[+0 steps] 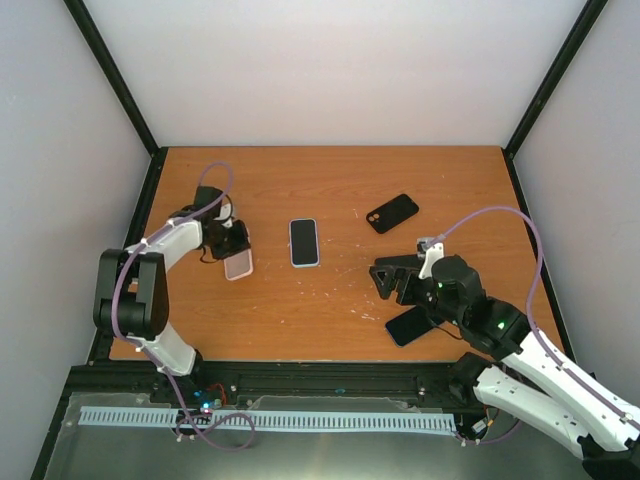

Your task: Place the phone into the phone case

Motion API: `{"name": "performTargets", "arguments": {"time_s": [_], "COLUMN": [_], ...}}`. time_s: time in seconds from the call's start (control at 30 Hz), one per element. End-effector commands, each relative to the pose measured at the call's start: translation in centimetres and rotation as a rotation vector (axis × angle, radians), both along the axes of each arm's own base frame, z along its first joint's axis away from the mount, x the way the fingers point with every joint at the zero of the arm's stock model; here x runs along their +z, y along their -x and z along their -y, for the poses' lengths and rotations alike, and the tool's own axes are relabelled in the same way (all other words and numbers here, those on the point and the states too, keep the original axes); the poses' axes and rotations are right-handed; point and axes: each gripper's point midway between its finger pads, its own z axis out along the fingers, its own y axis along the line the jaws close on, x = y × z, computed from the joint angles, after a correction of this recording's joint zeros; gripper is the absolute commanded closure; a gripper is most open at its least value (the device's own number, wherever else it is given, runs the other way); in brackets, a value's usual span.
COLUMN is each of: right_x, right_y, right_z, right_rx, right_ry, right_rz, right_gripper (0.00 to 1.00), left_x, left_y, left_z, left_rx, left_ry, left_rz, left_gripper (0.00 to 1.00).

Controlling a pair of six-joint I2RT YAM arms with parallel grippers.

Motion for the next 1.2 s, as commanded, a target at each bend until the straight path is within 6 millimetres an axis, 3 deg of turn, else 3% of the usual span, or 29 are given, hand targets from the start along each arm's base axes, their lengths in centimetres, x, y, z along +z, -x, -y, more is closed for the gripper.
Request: {"name": "performTargets", "arguments": {"time_s": [0.0, 0.17, 0.33, 0.43, 0.5, 0.73, 0.9, 1.0, 1.17], "right_x": [0.6, 2.1, 3.5, 4.5, 4.7, 1.7, -1.2, -2.7, -5.4], "right_y": [-0.6, -1.6, -2.4, -3.3, -3.9, -6.4, -7.2, -7.2, -7.5], "right_z": [0.9, 1.9, 1.1, 1.0, 0.7, -0.3, -1.3, -1.4, 0.3], "right_rx": [-0.026, -0.033, 0.060, 0.079, 0.103, 0.230, 0.390, 0.495, 0.624], "right_ry": [0.076, 0.231, 0.361, 0.449, 0.501, 0.788, 0.910, 0.968, 1.045], "right_rz": [0.041, 0.098, 0.200, 0.252, 0.294, 0.289, 0.249, 0.239, 0.176], "right_gripper": [0.00, 0.00, 0.01, 0.02, 0.01, 0.01, 0.02, 0.04, 0.03], "left_x": [1.5, 1.7, 0.0, -0.7, -0.4, 3.0, 6.7, 9.2, 13.3], "left_y": [1.2, 2.8, 3.7, 4.1, 4.0, 3.6, 3.0, 2.9, 3.2], "left_z": [3.9, 7.2, 8.4, 9.0, 9.2, 10.4, 9.4, 8.4, 7.2], "left_rx": [-0.029, -0.078, -0.102, -0.123, -0.133, -0.178, -0.165, -0.154, -0.186], "left_ry": [0.090, 0.143, 0.172, 0.206, 0.218, 0.303, 0.253, 0.202, 0.128], "left_rz": [0.015, 0.018, -0.003, -0.009, 0.005, 0.100, 0.228, 0.322, 0.474], "left_gripper": [1.00, 1.00, 0.99, 0.95, 0.86, 0.41, 0.05, 0.00, 0.01]}}
